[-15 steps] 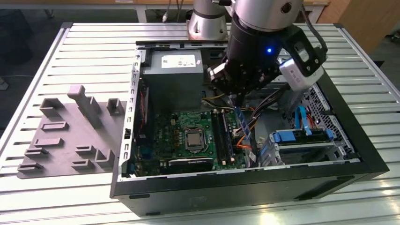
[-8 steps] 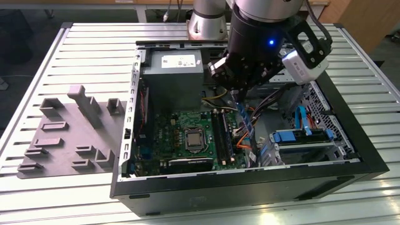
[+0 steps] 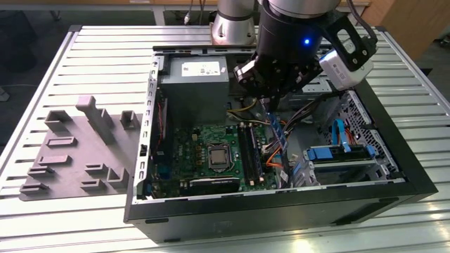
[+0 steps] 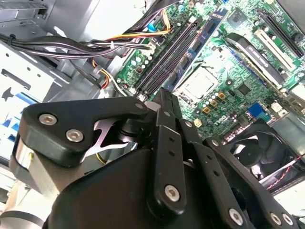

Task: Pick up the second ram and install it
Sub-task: 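Insert the second ram into the second slot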

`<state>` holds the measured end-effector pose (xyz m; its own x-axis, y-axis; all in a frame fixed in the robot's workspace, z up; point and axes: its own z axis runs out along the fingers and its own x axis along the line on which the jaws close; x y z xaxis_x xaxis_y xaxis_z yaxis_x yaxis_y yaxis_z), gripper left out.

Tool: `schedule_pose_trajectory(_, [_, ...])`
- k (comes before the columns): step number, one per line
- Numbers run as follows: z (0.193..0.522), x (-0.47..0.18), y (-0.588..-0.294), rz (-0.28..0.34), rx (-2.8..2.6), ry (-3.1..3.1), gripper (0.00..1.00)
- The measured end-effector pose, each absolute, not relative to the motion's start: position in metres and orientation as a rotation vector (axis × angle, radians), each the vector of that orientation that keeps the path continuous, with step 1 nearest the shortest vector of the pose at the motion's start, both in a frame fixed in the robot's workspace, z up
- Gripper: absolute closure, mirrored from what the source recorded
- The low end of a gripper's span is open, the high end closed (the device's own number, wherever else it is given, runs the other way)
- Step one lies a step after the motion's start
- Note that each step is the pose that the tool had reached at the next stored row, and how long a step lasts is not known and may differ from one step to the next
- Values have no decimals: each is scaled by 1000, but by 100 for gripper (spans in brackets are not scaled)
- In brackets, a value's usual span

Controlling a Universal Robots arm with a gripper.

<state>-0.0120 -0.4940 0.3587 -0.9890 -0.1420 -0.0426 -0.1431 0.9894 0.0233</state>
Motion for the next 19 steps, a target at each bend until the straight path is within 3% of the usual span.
schedule_pose_trajectory(19, [365, -13, -494, 40, -221, 3081, 89])
